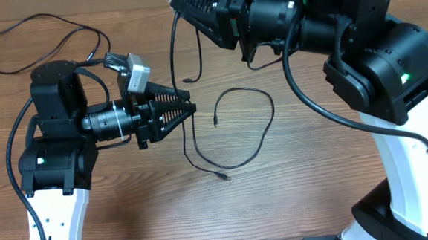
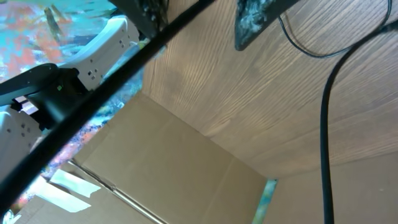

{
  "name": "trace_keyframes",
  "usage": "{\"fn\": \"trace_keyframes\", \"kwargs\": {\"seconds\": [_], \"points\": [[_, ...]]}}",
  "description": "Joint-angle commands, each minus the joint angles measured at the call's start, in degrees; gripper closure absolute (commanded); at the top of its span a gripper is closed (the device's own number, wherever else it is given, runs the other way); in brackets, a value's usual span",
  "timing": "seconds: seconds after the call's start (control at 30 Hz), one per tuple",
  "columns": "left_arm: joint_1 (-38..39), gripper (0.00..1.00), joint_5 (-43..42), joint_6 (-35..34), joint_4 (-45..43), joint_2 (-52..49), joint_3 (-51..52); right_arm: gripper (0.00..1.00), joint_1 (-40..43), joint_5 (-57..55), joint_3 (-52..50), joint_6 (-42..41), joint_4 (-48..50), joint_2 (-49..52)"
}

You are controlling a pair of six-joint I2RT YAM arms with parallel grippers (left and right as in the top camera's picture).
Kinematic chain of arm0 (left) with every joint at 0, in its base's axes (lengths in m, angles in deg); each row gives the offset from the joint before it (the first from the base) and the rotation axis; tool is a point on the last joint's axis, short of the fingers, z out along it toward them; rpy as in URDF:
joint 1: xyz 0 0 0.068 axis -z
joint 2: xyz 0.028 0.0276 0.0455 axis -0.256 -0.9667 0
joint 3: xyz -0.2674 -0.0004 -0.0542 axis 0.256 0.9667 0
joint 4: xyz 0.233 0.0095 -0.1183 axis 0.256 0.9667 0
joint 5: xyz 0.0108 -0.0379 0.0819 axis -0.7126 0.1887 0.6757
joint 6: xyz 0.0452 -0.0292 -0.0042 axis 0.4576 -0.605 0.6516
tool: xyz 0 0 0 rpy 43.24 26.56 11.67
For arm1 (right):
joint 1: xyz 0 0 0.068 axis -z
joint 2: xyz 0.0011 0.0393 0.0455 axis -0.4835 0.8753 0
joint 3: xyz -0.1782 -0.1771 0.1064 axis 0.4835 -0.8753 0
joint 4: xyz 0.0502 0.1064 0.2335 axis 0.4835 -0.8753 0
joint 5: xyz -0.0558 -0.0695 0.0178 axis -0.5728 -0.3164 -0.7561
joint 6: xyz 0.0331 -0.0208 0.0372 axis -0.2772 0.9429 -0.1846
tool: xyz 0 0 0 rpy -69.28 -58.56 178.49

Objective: Untangle cables

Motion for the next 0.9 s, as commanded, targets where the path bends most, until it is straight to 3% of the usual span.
{"fn": "trace_keyframes", "kwargs": {"seconds": [0.0, 0.1, 0.2, 0.3, 0.57, 0.87], "points": [[0.39, 0.69, -1.60, 0.72, 0.33, -0.04, -0.28, 0.96, -0.04, 0.35, 0.37, -0.24, 0.44, -0.13], [0.39, 0.80, -1.64, 0.70, 0.61, -0.04, -0.28, 0.96, -0.04, 0.35, 0.37, -0.24, 0.42, -0.13], [0.39, 0.84, -1.62, 0.72, 0.96, -0.04, -0.28, 0.96, -0.04, 0.35, 0.37, -0.24, 0.42, -0.13], [0.39, 0.96, -1.60, 0.70, 1.22, -0.04, -0.28, 0.96, -0.04, 0.35, 0.37, -0.24, 0.39, -0.13], [0.39, 0.96, -1.42, 0.28, 1.99, -0.04, -0.28, 0.96, 0.31, -2.38, 0.37, 0.48, -0.81, -0.13], [0.39, 0.96, 3.82, -8.02, 2.62, 0.42, -0.28, 0.96, 3.34, -15.58, 0.37, 9.55, -11.41, -0.13]]}}
